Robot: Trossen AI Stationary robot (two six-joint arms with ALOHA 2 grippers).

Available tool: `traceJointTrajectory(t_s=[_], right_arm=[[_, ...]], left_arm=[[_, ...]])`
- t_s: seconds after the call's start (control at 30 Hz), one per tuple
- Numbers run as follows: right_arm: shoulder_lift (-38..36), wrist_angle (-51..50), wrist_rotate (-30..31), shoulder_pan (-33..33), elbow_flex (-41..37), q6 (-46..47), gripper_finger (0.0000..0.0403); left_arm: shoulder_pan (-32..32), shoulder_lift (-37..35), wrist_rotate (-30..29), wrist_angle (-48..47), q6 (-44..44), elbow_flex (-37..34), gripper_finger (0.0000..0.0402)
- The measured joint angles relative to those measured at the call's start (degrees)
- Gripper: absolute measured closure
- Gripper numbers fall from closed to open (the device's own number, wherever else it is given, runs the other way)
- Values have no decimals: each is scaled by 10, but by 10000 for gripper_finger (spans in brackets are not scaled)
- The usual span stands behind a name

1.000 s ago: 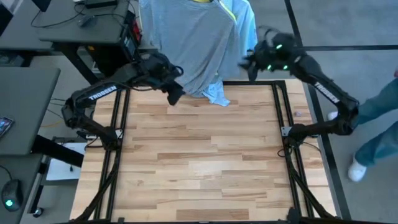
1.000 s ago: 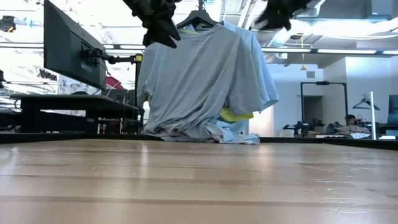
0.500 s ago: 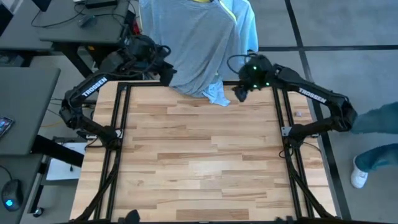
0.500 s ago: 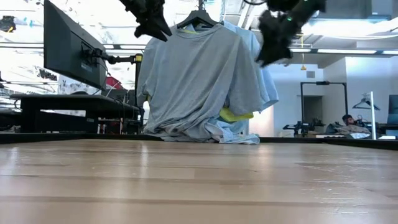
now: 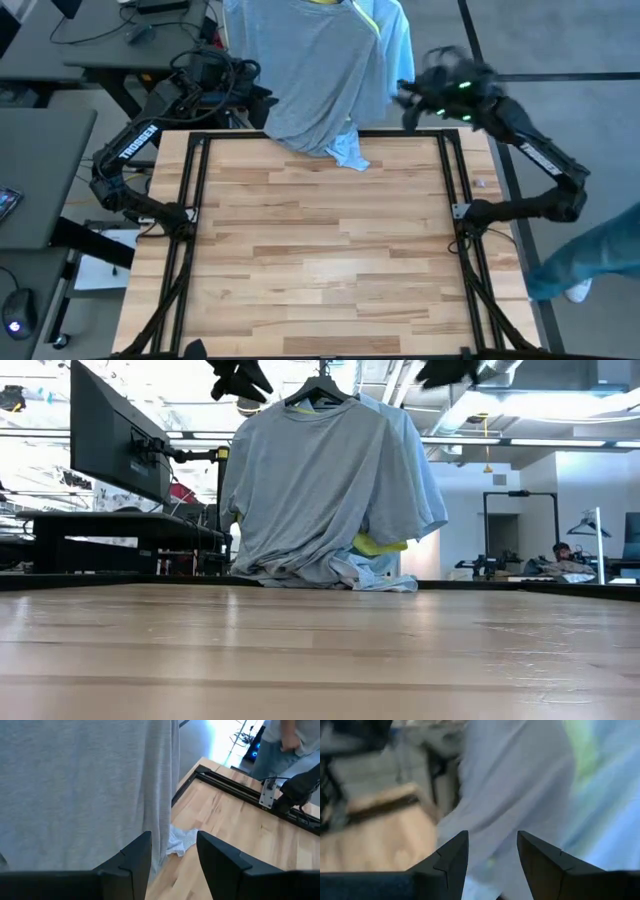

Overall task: Hang clothes
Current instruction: Unhang the gray shirt from the clothes rack

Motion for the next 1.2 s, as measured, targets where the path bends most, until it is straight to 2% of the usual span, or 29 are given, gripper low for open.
traceJointTrajectory(t_s=[0.1, 0.17, 0.3, 0.37, 0.43, 0.5, 0.6, 0.67, 0.8, 0.93, 1.2], right_arm=[[29, -58, 1, 26, -32, 1, 246], [32, -96, 30, 26, -50, 13, 246], [26, -151, 113, -7, -61, 19, 246], [20, -137, 125, -35, -50, 19, 246], [20, -73, 115, -68, -29, 16, 246], [33, -4, 74, -99, -13, -2, 246], [83, 104, -7, -137, 19, -8, 246], [130, 142, -40, -146, 53, -18, 246], [211, 150, -47, -156, 142, -71, 246], [249, 152, -47, -167, 206, -94, 246], [263, 155, -47, -161, 242, -129, 246]], left_arm=[[0, 0, 0, -2, 2, 0, 262], [0, 0, 0, -2, 8, 0, 262], [3, -2, 4, -4, 23, 0, 262], [4, -2, 11, -7, 34, 0, 262], [4, -2, 13, -7, 52, 0, 262], [3, -2, 15, -7, 62, 0, 262], [3, 0, 15, -8, 71, 0, 262], [3, 0, 15, -11, 72, 0, 262], [3, 0, 15, -20, 68, 0, 262], [3, 0, 15, -32, 55, 0, 262], [3, 0, 14, -43, 44, 0, 262]])
